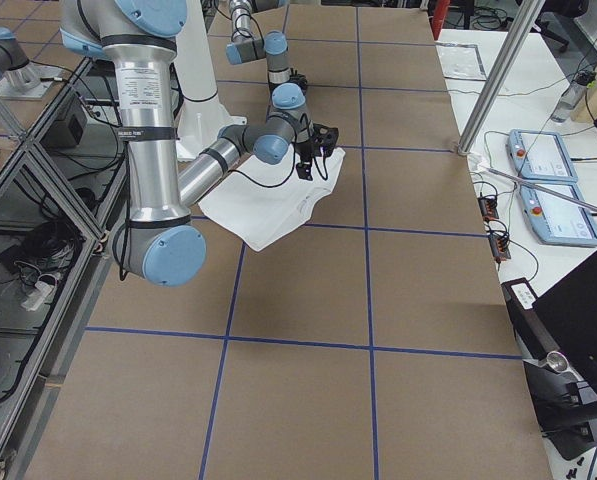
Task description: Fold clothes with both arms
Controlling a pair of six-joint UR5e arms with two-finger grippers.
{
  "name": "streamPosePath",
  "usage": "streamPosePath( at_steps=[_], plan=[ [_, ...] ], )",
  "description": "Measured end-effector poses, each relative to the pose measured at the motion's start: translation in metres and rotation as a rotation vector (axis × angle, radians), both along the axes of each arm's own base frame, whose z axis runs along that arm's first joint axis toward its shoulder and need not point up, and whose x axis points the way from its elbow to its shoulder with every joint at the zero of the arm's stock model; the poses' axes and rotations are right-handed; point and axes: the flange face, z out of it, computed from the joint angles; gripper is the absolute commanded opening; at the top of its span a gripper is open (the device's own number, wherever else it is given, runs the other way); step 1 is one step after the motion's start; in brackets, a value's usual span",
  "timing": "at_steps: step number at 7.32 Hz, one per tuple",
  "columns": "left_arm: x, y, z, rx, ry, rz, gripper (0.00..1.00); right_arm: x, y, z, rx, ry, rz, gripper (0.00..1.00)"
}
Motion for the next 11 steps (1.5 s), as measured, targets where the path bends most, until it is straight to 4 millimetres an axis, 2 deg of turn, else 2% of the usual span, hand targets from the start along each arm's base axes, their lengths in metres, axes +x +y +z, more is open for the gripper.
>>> streamPosePath(
  at_steps=[1, 2, 3, 8, 9, 10, 11],
  plan=[
    [0.0056, -0.0013, -0.0005, 0.001, -0.005, -0.008, 0.85, 0.0001, 0.0, -0.0001, 0.0, 0.0, 0.0, 1.0],
    [0.0082, -0.0034, 0.0006, 0.005, -0.012, -0.019, 0.71, 0.0001, 0.0, -0.0002, 0.0, 0.0, 0.0, 1.0],
    [0.0094, -0.0056, 0.002, 0.01, -0.017, -0.03, 0.68, 0.0, 0.0, -0.0001, 0.0, 0.0, 0.0, 1.0],
    [0.0128, -0.0072, 0.0077, 0.015, -0.032, -0.033, 0.67, -0.0007, -0.0006, -0.0035, 0.004, -0.006, 0.001, 1.0],
    [0.0132, -0.0068, 0.008, 0.015, -0.033, -0.031, 0.6, -0.0006, -0.0008, -0.0039, 0.004, -0.007, 0.001, 1.0],
    [0.0134, -0.0065, 0.0074, 0.014, -0.032, -0.029, 0.46, -0.0004, -0.0009, -0.0041, 0.004, -0.007, 0.002, 1.0],
    [0.0136, -0.0061, 0.0057, 0.014, -0.029, -0.027, 0.25, 0.0005, -0.0015, -0.0045, 0.004, -0.008, 0.003, 1.0]
  ],
)
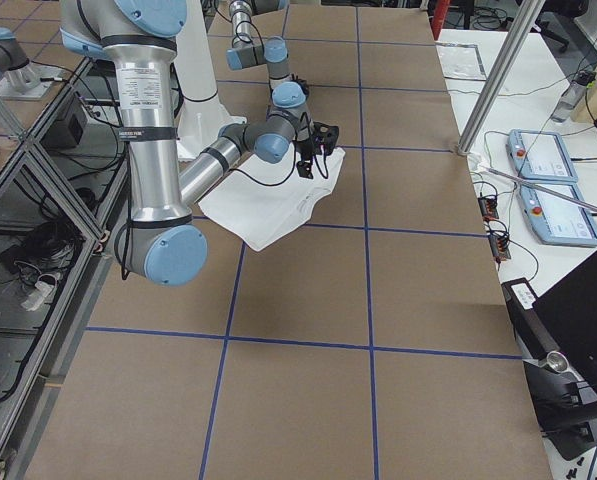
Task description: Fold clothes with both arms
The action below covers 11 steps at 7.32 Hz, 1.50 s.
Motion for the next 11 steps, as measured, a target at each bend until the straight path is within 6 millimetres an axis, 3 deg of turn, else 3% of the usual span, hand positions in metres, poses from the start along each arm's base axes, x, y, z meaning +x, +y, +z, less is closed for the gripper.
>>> streamPosePath(
  at_steps=[1, 6, 8, 11],
  plan=[
    [0.0, 0.0, -0.002, 0.0, 0.003, 0.002, 0.01, 0.001, -0.001, 0.0, 0.0, 0.0, 0.003, 1.0],
    [-0.006, -0.003, 0.0, 0.006, -0.017, 0.005, 0.0, 0.004, -0.003, -0.001, 0.0, -0.003, 0.008, 1.0],
    [-0.024, -0.036, 0.0, 0.05, -0.036, -0.019, 0.0, 0.003, -0.004, -0.001, 0.0, -0.002, 0.009, 1.0],
    [-0.077, -0.119, 0.002, 0.136, -0.095, -0.091, 0.0, 0.006, -0.006, -0.003, 0.005, -0.005, 0.016, 1.0]
  ],
)
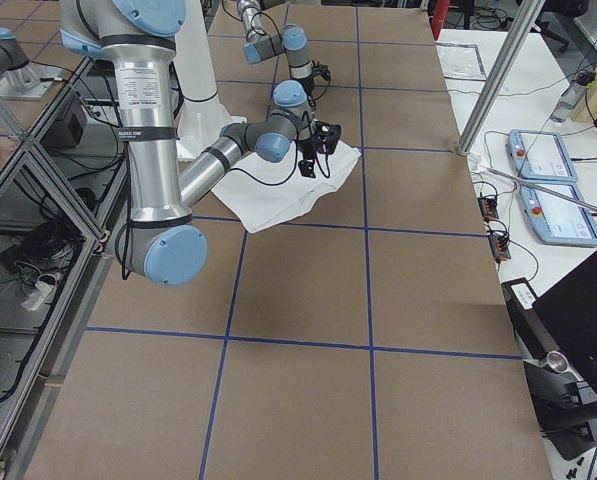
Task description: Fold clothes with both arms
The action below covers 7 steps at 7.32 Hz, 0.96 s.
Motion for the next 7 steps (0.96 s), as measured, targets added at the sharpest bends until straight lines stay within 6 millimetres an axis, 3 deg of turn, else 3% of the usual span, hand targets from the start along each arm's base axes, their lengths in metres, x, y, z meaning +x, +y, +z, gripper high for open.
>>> streamPosePath(
  at_steps=[2, 3, 7],
  plan=[
    [-0.039, -0.058, 0.006, 0.052, -0.04, -0.041, 0.0, 0.001, 0.0, -0.004, 0.004, -0.007, 0.0, 1.0],
    [-0.046, -0.085, 0.009, 0.077, -0.059, -0.052, 0.0, 0.0, 0.0, -0.005, 0.005, -0.008, 0.001, 1.0],
    [-0.013, -0.208, 0.024, 0.168, -0.055, -0.109, 0.0, 0.0, 0.0, -0.006, 0.007, -0.009, 0.002, 1.0]
  ],
)
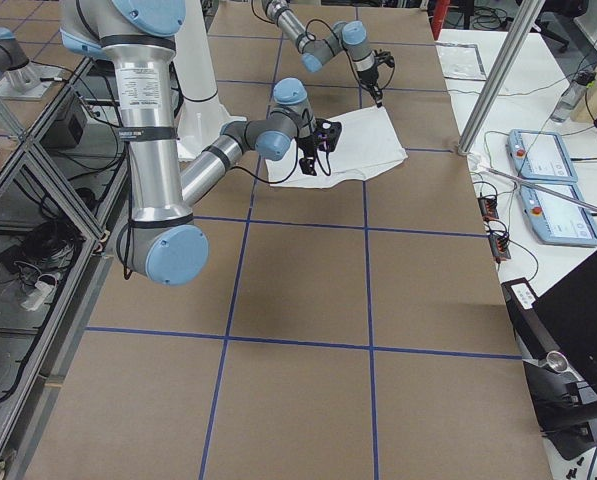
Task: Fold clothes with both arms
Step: 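Drag the shirt edge with the left gripper to square the shirt, then raise the left gripper away while the right gripper moves over the shirt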
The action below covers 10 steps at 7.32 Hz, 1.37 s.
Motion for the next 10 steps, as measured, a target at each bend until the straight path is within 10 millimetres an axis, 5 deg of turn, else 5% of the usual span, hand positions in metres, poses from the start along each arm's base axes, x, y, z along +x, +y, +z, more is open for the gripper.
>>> streamPosePath(
  at_steps=[3, 4, 5, 7, 10],
  plan=[
    [0.021, -0.059, 0.01, 0.111, 0.021, -0.026, 0.01, 0.0, 0.0, -0.001, 0.002, -0.001, 0.002, 1.0],
    [0.023, -0.066, 0.007, 0.154, 0.035, -0.046, 0.91, 0.0, 0.0, 0.0, 0.003, 0.001, 0.003, 1.0],
    [0.024, -0.069, 0.008, 0.182, 0.046, -0.058, 1.0, -0.001, -0.001, 0.001, 0.002, 0.005, 0.006, 1.0],
    [0.019, -0.075, 0.008, 0.224, 0.037, -0.058, 1.0, -0.006, -0.003, 0.003, 0.002, 0.015, 0.01, 1.0],
    [-0.025, -0.095, 0.011, 0.284, 0.008, 0.045, 1.0, -0.051, -0.024, -0.017, -0.027, 0.086, -0.019, 1.0]
  ],
)
